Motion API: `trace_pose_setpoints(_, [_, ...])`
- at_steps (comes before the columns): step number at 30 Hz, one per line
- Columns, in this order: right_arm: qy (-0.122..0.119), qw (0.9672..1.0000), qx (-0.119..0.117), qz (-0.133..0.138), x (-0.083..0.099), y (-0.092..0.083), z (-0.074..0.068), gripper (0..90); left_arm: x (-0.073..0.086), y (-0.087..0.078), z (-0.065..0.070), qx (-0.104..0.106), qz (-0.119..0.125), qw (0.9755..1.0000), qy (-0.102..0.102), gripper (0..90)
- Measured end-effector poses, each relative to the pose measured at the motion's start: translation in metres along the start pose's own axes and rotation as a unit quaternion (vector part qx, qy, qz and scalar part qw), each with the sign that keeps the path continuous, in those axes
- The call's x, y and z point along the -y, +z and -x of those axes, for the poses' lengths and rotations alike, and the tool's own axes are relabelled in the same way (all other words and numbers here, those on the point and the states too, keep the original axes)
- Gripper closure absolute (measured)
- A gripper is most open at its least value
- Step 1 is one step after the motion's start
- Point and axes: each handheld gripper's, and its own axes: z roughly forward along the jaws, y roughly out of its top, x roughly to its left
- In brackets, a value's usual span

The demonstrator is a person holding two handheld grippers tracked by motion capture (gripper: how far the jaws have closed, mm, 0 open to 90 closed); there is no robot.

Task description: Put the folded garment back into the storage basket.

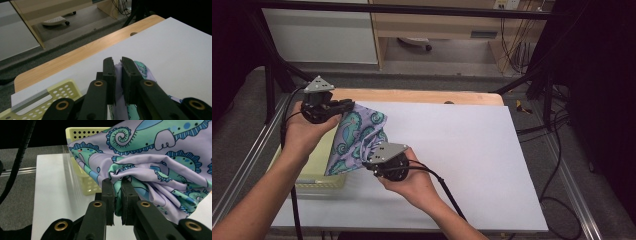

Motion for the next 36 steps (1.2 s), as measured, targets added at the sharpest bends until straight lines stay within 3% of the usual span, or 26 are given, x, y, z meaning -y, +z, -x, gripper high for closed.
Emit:
trace_pose_setpoints(14, [-0.006, 0.9995, -0.010, 0.029, -0.019, 0.031, -0.005, 84.0, 0.013, -0.015, -0.036, -0.028, 0.005, 0.9993, -0.025, 82.4])
trace_pose_setpoints(36, [0.003, 0.9990, -0.015, 0.042, -0.035, 0.069, -0.014, 84.0, 0.030, -0.026, -0.064, -0.055, -0.003, 0.9975, -0.045, 82.3])
